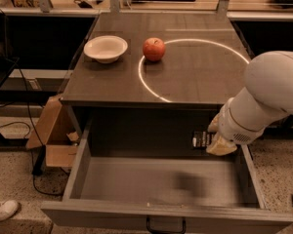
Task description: Pick rxbar chocolate from top drawer and place on counter
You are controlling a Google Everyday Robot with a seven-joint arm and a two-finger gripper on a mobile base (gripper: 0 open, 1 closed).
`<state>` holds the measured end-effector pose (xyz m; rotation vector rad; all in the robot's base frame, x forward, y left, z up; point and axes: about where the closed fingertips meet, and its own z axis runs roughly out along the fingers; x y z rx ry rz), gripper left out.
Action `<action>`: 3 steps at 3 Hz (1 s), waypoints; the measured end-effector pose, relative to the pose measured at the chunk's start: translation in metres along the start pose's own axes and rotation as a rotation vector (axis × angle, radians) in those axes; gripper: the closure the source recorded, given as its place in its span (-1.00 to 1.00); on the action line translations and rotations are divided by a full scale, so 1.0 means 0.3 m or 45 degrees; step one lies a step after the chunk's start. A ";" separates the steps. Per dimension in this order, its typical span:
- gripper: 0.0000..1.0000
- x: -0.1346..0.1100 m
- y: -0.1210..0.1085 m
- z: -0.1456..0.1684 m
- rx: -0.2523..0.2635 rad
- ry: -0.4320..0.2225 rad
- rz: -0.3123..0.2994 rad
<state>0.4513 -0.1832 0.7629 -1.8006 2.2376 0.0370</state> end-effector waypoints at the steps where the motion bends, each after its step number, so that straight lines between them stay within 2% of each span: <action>1: 1.00 0.035 -0.020 -0.094 0.073 -0.004 0.021; 2: 1.00 0.080 -0.045 -0.344 0.249 0.013 0.031; 3: 1.00 0.043 -0.082 -0.308 0.245 0.013 0.034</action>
Offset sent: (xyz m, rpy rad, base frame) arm -0.0268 -0.0681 0.1054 -0.0335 -0.1962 -0.1135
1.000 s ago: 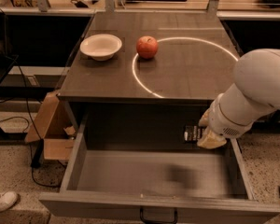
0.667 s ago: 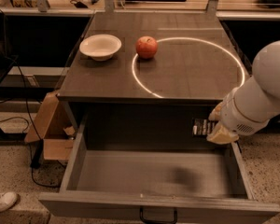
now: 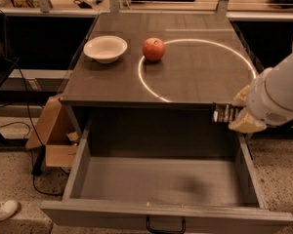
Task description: Pick rxbar chocolate from top drawer and place on counter
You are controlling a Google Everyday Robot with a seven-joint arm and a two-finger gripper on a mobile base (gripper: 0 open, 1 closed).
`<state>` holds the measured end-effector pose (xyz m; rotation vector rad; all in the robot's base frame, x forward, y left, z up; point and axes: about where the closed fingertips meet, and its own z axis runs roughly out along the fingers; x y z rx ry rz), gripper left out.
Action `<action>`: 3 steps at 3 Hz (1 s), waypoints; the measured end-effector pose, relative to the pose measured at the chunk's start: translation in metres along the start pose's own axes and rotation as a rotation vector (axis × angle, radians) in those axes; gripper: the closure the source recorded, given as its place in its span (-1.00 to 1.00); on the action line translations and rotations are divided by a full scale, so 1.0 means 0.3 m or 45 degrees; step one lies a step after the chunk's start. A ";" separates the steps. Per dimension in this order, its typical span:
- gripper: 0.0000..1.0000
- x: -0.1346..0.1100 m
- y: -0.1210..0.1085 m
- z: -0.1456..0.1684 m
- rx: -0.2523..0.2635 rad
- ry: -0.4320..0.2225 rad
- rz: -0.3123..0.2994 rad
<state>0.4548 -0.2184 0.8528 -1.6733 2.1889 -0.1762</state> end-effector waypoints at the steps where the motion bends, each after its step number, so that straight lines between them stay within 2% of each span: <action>1: 1.00 -0.161 -0.173 -0.014 0.064 -0.039 -0.024; 2: 1.00 -0.161 -0.173 -0.014 0.064 -0.039 -0.024; 3: 1.00 -0.222 -0.278 0.001 0.055 -0.068 -0.054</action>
Offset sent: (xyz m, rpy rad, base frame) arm 0.0902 0.0480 0.0453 0.0132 -0.0768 0.0274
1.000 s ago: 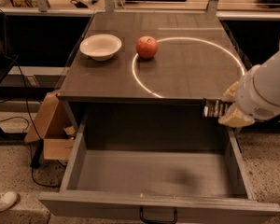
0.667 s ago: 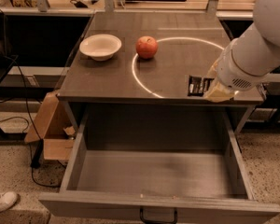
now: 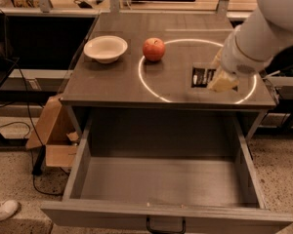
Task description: Pick rxbar chocolate from top drawer and place on counter
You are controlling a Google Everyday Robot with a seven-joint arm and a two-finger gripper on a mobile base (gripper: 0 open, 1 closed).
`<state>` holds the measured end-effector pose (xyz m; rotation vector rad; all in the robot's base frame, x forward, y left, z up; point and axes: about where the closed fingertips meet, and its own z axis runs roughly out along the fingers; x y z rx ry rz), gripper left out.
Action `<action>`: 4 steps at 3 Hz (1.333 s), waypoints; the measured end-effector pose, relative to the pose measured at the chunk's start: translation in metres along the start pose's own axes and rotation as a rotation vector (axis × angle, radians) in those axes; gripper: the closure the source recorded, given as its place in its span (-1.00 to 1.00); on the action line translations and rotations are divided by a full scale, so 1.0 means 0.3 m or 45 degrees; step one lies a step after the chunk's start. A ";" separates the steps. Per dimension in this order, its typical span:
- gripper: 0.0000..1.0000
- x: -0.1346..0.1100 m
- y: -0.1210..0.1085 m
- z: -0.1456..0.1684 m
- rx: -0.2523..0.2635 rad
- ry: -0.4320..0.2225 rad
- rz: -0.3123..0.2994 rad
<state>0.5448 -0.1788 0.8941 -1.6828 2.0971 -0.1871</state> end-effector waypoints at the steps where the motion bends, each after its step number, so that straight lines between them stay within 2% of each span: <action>1: 1.00 -0.059 -0.108 0.018 -0.012 -0.019 -0.035; 2: 1.00 -0.074 -0.129 0.003 0.003 -0.031 -0.036; 4: 1.00 -0.040 -0.174 0.112 -0.068 -0.036 -0.010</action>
Offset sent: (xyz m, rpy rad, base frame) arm 0.0307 0.0087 0.0104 0.0033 0.0009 0.0292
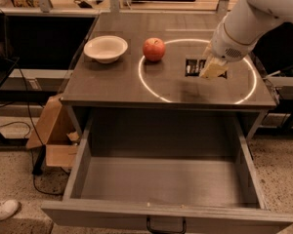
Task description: Pick rxbar chocolate from top drawer and place on counter
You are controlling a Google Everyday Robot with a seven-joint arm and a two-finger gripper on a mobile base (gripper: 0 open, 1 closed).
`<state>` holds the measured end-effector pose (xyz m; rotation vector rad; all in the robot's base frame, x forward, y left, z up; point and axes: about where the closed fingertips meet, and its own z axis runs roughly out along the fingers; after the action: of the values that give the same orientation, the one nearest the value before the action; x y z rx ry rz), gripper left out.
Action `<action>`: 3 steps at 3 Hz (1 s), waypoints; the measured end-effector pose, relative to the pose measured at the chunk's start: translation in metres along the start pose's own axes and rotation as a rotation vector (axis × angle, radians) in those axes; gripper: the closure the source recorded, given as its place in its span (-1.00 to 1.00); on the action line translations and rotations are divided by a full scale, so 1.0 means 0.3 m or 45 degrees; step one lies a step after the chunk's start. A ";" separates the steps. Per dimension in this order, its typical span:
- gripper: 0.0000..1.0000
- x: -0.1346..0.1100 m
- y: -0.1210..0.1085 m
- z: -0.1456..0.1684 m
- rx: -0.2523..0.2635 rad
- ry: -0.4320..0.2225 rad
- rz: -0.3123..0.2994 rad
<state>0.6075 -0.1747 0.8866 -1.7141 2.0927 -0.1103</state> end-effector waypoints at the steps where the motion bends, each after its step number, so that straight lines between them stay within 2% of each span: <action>1: 1.00 -0.009 -0.006 0.087 -0.060 0.010 -0.021; 2: 1.00 -0.051 0.008 0.173 -0.121 0.014 -0.066; 3: 1.00 -0.082 0.023 0.213 -0.151 0.011 -0.094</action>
Offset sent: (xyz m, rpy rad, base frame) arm 0.0261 0.0379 -0.0575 -0.0255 0.1103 0.1023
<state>0.6287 -0.1366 0.8333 -1.8635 2.0799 -0.0152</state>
